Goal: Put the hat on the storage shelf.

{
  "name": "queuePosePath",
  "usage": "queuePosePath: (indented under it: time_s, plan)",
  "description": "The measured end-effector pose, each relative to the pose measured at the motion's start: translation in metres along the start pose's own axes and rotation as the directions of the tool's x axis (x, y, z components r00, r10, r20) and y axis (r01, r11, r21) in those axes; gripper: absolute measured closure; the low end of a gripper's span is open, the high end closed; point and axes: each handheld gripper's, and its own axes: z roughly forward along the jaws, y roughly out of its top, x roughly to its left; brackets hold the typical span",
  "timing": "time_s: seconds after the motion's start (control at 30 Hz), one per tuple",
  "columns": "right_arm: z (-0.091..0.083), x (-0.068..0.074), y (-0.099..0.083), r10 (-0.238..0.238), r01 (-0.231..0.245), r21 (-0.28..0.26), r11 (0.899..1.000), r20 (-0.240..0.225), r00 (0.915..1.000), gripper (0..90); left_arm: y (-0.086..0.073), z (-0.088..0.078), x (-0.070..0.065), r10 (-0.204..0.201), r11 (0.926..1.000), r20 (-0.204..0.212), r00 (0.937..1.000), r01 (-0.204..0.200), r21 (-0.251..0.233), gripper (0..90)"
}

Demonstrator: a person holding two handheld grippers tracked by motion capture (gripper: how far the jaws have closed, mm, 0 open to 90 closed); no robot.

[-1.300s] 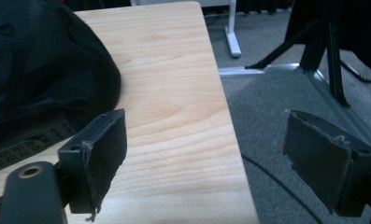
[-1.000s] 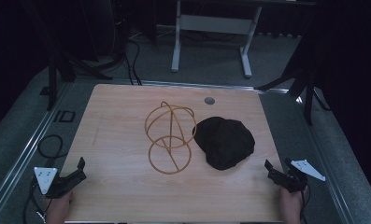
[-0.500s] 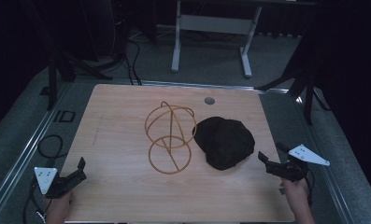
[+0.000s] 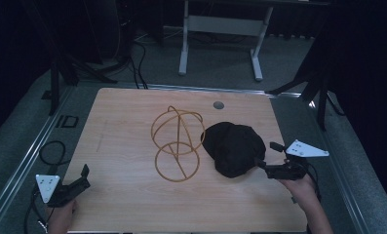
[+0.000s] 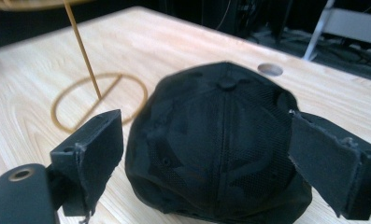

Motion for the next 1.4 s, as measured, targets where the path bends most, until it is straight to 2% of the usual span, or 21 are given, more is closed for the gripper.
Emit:
queuePosePath:
  time_s: [0.1, 0.13, 0.17, 0.27, 0.43, 0.6, 0.67, 0.77, 0.8, 0.83, 0.97, 1.1, 1.23, 1.27, 1.4]
  plan:
    - [0.012, 0.000, 0.003, -0.036, 0.036, 0.016, 0.999, -0.003, 0.9993, 12.8, 0.000, 0.000, 0.000, 0.001, 1.0000, 0.001, 1.0000, -0.001, 0.001, 0.6]
    - [0.016, -0.001, 0.004, -0.040, 0.041, 0.014, 0.999, -0.019, 0.9990, 12.9, 0.000, 0.000, 0.000, 0.001, 1.0000, 0.001, 1.0000, -0.001, 0.002, 0.6]
    - [0.020, -0.002, 0.005, -0.045, 0.045, 0.020, 0.999, -0.004, 0.9990, 13.0, 0.000, 0.000, 0.000, 0.000, 1.0000, 0.001, 1.0000, 0.000, 0.001, 0.6]
    - [0.032, -0.006, 0.007, -0.062, 0.062, 0.033, 0.998, 0.002, 0.9981, 13.3, 0.000, 0.000, 0.000, 0.000, 1.0000, 0.002, 1.0000, 0.000, 0.001, 0.6]
    - [0.050, -0.012, 0.007, -0.075, 0.074, 0.100, 0.992, 0.013, 0.9971, 14.3, 0.000, 0.000, 0.000, 0.005, 1.0000, 0.003, 1.0000, -0.005, 0.004, 0.6]
    - [0.060, -0.013, 0.002, -0.088, 0.083, 0.149, 0.985, 0.023, 0.9959, 25.9, 0.000, 0.000, 0.000, 0.008, 1.0000, 0.006, 1.0000, -0.008, 0.003, 0.6]
    - [0.062, -0.013, 0.001, -0.090, 0.083, 0.164, 0.983, 0.037, 0.9952, 33.2, 0.000, 0.000, 0.000, 0.008, 1.0000, 0.005, 1.0000, -0.008, 0.002, 0.6]
    - [0.064, -0.013, 0.000, -0.089, 0.080, 0.173, 0.982, 0.042, 0.9951, 34.2, 0.000, 0.000, 0.000, 0.009, 1.0000, 0.005, 0.9999, -0.009, 0.003, 0.6]
    - [0.066, -0.012, 0.000, -0.090, 0.080, 0.184, 0.980, 0.049, 0.9947, 46.3, 0.000, 0.000, 0.000, 0.009, 1.0000, 0.005, 1.0000, -0.009, 0.003, 0.6]
    - [0.067, -0.012, -0.001, -0.091, 0.080, 0.193, 0.978, 0.052, 0.9945, 48.9, 0.000, 0.000, 0.000, 0.008, 1.0000, 0.005, 1.0000, -0.008, 0.002, 0.6]
    - [0.071, -0.011, -0.004, -0.068, 0.051, 0.189, 0.981, 0.082, 0.9943, 62.0, 0.000, 0.000, 0.000, 0.009, 1.0000, 0.005, 0.9999, -0.009, 0.003, 0.6]
    - [0.072, -0.010, -0.007, -0.030, 0.012, 0.163, 0.987, 0.109, 0.9936, 75.2, 0.000, 0.000, 0.000, 0.009, 1.0000, 0.005, 0.9999, -0.009, 0.001, 0.6]
    - [0.073, -0.008, -0.007, -0.026, 0.007, 0.159, 0.987, 0.117, 0.9927, 80.0, 0.000, 0.000, -0.001, 0.011, 0.9999, 0.004, 0.9999, -0.011, 0.001, 0.6]
    - [0.073, -0.007, -0.007, -0.013, -0.009, 0.153, 0.988, 0.142, 0.9897, 84.4, 0.000, 0.000, -0.001, 0.010, 0.9999, 0.003, 0.9999, -0.010, 0.000, 0.6]
    - [0.072, -0.006, -0.006, 0.004, -0.026, 0.144, 0.989, 0.153, 0.9882, 86.1, 0.000, 0.000, -0.001, 0.012, 0.9999, 0.004, 0.9999, -0.012, 0.000, 0.6]
